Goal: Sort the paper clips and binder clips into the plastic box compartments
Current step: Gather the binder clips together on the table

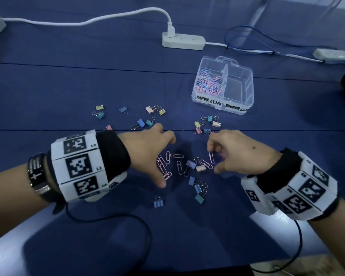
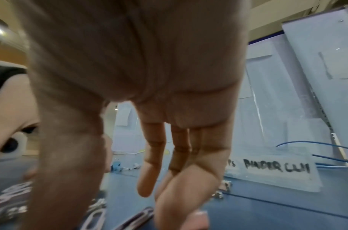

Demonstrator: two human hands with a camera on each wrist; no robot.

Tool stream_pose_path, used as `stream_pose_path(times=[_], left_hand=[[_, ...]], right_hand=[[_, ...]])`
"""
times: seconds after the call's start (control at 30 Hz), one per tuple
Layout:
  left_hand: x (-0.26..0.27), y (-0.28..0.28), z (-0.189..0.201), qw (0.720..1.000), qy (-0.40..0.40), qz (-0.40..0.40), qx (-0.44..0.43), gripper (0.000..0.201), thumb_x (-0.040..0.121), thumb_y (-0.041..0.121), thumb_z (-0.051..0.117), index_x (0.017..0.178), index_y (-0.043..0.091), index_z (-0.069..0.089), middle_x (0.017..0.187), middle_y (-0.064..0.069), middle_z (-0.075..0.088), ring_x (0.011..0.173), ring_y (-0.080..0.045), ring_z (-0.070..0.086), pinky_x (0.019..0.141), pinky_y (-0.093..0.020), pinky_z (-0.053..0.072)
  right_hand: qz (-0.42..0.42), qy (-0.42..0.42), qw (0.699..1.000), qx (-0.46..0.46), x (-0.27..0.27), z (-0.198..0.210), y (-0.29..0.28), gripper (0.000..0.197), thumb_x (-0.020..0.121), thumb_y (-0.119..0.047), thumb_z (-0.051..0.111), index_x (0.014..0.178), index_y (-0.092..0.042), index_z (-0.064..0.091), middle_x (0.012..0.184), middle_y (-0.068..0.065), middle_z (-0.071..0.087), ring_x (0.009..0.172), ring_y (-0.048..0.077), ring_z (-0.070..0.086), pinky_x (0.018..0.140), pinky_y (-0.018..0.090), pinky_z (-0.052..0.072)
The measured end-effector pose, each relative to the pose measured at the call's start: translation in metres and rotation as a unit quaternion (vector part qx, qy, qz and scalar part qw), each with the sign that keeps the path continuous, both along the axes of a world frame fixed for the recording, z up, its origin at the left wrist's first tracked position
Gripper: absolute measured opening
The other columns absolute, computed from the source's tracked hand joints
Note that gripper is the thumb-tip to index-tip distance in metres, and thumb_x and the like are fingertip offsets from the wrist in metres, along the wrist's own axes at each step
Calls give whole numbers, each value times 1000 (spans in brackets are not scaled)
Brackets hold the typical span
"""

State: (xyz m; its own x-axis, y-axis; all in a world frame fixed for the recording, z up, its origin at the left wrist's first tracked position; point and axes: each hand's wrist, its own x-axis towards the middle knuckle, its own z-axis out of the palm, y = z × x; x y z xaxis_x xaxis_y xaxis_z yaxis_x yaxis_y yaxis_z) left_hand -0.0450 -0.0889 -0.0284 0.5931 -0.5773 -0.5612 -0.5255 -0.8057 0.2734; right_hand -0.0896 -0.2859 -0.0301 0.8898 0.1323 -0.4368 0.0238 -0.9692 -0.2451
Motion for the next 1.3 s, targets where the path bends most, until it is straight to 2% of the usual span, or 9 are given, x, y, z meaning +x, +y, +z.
stream_pose_path(times=[0.1,0.27,0.4,0.5,0.73,0.97,1.07,1.17,1.3], left_hand=[[-7,-9,-4,999,-21,-22,29,94,60,43,81,134,17,28,125,-6,32,110,-26,49,93,-42,47],[-4,-27,-5,997,-33,-66,5,57,72,17,76,121,15,48,118,-9,47,105,-28,52,85,-36,45],[-1,-30,-6,994,-47,-97,-30,25,73,12,74,96,12,64,72,7,49,77,-16,51,61,-25,38],[2,-26,-8,993,-33,-94,-57,12,75,13,71,86,10,67,58,14,45,64,-10,49,56,-20,39],[1,-17,-15,991,-30,-97,-87,8,80,9,61,85,12,66,63,12,46,60,-6,45,65,-23,42],[6,-12,-14,990,-47,-87,-96,10,75,6,61,81,14,65,61,13,47,56,-1,44,68,-26,48],[14,-4,-10,991,-36,-23,-125,12,72,6,64,76,17,65,62,8,57,54,-4,50,66,-23,48],[25,6,-5,985,3,49,-166,18,70,5,66,68,22,61,65,2,65,48,-4,55,58,-16,47],[29,14,-3,978,32,68,-193,23,71,2,66,65,23,59,66,4,65,52,-14,60,56,-14,47]], right_hand=[[-7,18,1000,-21,0,-5,9,48,66,-22,80,104,-15,52,96,-1,44,89,22,51,75,31,43],[1,-17,1000,-5,7,-7,15,25,73,-8,71,95,-8,60,89,4,53,87,24,56,73,29,43],[13,-31,999,13,10,-5,14,13,76,2,61,86,-5,65,75,1,56,77,19,57,74,29,48],[21,-29,999,-1,8,-5,14,18,77,2,53,83,-10,64,77,3,61,79,23,62,75,36,53],[32,1,999,-17,2,-3,15,15,75,-8,58,89,-13,57,75,0,54,76,27,63,71,37,52],[36,-16,999,-1,2,-8,11,15,74,0,54,80,-13,57,66,-6,47,73,20,51,79,32,50],[36,-75,995,48,-2,-6,12,17,75,0,54,76,-17,57,65,-10,47,64,11,49,68,24,45],[86,-100,986,105,-13,1,25,11,78,-7,59,76,-18,60,69,-13,46,58,-3,46,62,14,39],[210,-61,964,148,-32,2,48,13,77,-2,55,79,-13,60,75,-10,48,63,5,40,65,12,36]])
